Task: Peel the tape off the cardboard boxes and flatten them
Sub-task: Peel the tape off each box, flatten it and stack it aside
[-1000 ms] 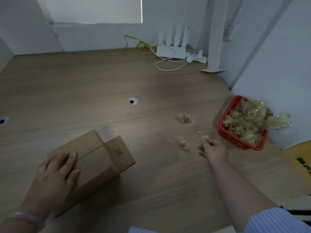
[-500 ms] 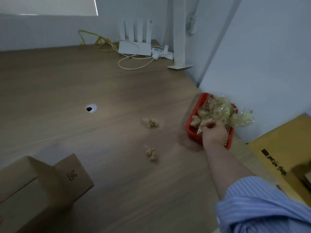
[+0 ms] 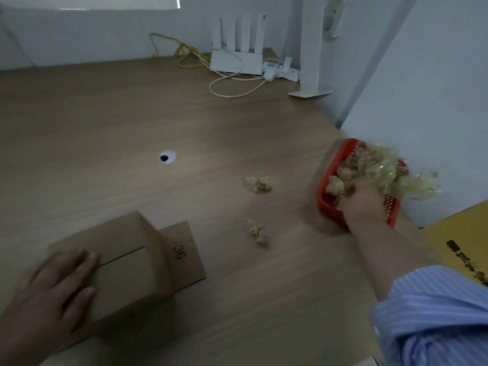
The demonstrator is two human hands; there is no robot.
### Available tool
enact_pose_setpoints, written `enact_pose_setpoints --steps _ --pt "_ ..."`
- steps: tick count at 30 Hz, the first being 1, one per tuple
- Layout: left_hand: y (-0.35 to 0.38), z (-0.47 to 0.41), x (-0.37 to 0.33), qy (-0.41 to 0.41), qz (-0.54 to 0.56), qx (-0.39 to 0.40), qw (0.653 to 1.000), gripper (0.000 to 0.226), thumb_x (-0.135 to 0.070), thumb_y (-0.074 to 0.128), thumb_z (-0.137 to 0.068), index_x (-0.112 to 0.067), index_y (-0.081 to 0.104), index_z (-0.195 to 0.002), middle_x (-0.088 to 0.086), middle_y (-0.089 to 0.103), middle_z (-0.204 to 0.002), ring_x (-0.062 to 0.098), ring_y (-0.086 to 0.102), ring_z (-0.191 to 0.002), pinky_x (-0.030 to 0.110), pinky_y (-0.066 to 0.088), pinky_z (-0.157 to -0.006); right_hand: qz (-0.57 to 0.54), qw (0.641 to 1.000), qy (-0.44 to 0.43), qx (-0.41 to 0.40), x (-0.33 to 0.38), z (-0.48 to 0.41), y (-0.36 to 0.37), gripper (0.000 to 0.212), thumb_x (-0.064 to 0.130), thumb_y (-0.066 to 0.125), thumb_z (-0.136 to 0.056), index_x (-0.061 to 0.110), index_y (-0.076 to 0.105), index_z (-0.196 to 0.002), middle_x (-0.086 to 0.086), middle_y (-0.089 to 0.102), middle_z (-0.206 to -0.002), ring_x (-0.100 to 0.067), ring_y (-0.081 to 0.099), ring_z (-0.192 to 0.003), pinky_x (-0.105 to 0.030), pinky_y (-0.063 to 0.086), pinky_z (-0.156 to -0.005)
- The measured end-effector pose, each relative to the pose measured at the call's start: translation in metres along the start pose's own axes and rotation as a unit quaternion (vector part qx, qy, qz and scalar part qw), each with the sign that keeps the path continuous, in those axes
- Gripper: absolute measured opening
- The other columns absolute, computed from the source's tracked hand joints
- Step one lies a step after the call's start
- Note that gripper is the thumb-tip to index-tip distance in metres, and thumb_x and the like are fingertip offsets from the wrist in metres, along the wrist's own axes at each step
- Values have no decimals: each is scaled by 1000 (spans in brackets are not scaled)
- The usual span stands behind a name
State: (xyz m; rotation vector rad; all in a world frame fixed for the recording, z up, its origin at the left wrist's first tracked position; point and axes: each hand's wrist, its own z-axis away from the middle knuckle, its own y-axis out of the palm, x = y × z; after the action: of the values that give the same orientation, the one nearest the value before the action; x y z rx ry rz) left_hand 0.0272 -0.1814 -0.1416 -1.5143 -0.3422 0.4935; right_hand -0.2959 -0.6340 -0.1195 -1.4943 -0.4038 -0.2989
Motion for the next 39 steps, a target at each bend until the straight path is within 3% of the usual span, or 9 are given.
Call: enact_pose_setpoints --steps 4,6,10,17,20,26,32,36,39 --pt "-31 -18 -26 -8 0 8 1000 70 -60 16 -95 -16 57 -131 12 52 -133 38 44 -117 38 23 -107 57 997 -33 35 3 3 -3 28 14 57 -91 -7 63 -108 -32 60 -110 -45 56 -102 -47 46 -89" --pt "-32 -20 -34 -9 11 22 1000 69 -59 16 -95 -17 56 -132 12 51 -134 37 43 -118 38 23 -108 70 994 -35 70 10 8 -8 32 11 51 -95 -15 58 -113 -36 56 -116 -46 52 -108 -46 38 -92" --pt "-25 -30 -49 22 34 14 999 67 -59 16 -95 -20 53 -136 8 49 -136 36 43 -120 38 24 -109 91 992 -5 93 7 2 -5 31 9 54 -93 -7 60 -119 -32 55 -123 -44 51 -114 -43 37 -98" --pt "-18 -34 -59 26 37 17 999 70 -61 13 -94 -22 52 -137 7 47 -138 36 42 -121 43 29 -108 97 994 -34 35 2 7 -10 19 16 60 -87 6 66 -102 -26 63 -106 -41 57 -101 -40 45 -84" --pt "-17 -34 -59 27 39 12 999 72 -63 12 -93 -21 52 -136 6 47 -138 35 39 -122 47 32 -107 119 991 -42 48 3 9 -11 24 14 55 -90 2 68 -107 -27 62 -110 -42 57 -103 -41 47 -87" --pt "-20 -35 -61 32 53 -8 998 74 -65 13 -93 -20 56 -133 6 50 -134 34 40 -119 35 21 -107 68 997 -42 2 -1 14 -11 21 8 55 -84 3 61 -103 -27 60 -106 -42 57 -100 -45 49 -86" --pt "-19 -34 -57 41 91 -18 995 73 -65 17 -93 -17 57 -131 5 52 -136 29 40 -122 30 19 -109 19 999 -38 8 7 28 -23 47 -8 42 -86 3 54 -130 -27 51 -131 -42 45 -122 -43 36 -105" --pt "-17 -25 -52 -1 158 -36 987 77 -71 25 -88 -17 54 -134 6 44 -142 26 37 -129 29 21 -112 -29 994 -81 -63 22 51 -15 41 17 39 -88 7 60 -121 -25 55 -124 -40 46 -119 -46 37 -104" --pt "-17 -13 -53 -100 219 -61 969 70 -56 55 -85 -17 44 -141 7 35 -146 24 29 -133 26 17 -113 -114 983 -139 38 57 106 7 46 38 37 -88 10 66 -111 -14 67 -109 -31 60 -103 -44 46 -95"
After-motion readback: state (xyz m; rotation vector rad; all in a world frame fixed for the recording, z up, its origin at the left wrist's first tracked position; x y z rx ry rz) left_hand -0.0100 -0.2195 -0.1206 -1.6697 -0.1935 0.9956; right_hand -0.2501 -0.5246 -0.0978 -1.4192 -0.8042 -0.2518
